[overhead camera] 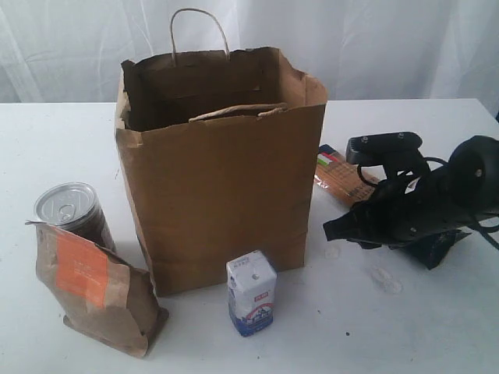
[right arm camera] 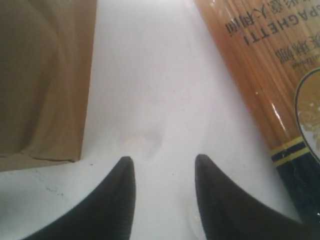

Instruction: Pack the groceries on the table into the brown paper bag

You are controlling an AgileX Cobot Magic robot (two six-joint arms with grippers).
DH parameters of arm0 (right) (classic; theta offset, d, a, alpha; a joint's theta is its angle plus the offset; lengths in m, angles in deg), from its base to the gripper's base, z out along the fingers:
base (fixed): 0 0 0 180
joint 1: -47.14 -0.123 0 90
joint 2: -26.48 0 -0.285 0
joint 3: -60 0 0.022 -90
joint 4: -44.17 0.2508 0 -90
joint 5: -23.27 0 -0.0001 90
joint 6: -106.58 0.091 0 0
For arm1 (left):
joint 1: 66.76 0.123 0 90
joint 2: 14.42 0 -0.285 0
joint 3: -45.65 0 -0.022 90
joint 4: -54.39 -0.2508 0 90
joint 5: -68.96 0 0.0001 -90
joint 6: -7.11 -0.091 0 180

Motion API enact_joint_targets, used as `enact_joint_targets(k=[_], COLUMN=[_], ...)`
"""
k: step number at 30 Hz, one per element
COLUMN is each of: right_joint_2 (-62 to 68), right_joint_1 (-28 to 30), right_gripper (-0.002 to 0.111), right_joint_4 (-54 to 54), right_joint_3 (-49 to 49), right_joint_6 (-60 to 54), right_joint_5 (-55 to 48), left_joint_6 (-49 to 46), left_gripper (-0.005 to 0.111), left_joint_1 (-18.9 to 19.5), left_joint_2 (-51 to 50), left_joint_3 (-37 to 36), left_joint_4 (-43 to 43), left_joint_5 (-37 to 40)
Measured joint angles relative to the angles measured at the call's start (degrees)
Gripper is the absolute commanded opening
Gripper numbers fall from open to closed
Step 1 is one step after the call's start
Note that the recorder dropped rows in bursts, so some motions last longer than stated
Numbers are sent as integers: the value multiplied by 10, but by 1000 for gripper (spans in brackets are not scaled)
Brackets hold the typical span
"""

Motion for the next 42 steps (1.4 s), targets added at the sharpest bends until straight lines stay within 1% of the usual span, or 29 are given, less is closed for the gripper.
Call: enact_joint_targets(k=[9, 12, 16, 19, 28, 37, 39, 40, 41, 42], right_joint_2=[22, 35, 37, 47, 85, 133, 137, 137, 138, 138], right_joint_1=[0, 0, -21, -25, -25, -25, -25, -25, -25, -26], right_gripper=[37, 35, 35, 35, 35, 35, 27, 16, 11, 1], right_joint_4=[2, 2, 31, 44, 57, 62, 65, 65, 68, 68], right_joint_3=[-1, -3, -19, -24, -61, -63, -64, -64, -64, -64], right_joint_6=[-159, -229, -301, -319, -319, -319, -319, -319, -318, -316], right_joint_5=[-14, -22, -42, -45, -31, -29, -25, -24, -24, -23], left_joint_6=[0, 0, 0, 0, 0, 0, 0, 0, 0, 0], left_gripper=[0, 0, 0, 0, 0, 0, 0, 0, 0, 0], left_joint_1=[0, 0, 0, 0, 0, 0, 0, 0, 0, 0], left_joint_2=[0, 0, 0, 0, 0, 0, 0, 0, 0, 0], left_joint_3=[0, 0, 0, 0, 0, 0, 0, 0, 0, 0], left_joint_4=[0, 0, 0, 0, 0, 0, 0, 0, 0, 0], left_joint_5=[0, 0, 0, 0, 0, 0, 0, 0, 0, 0])
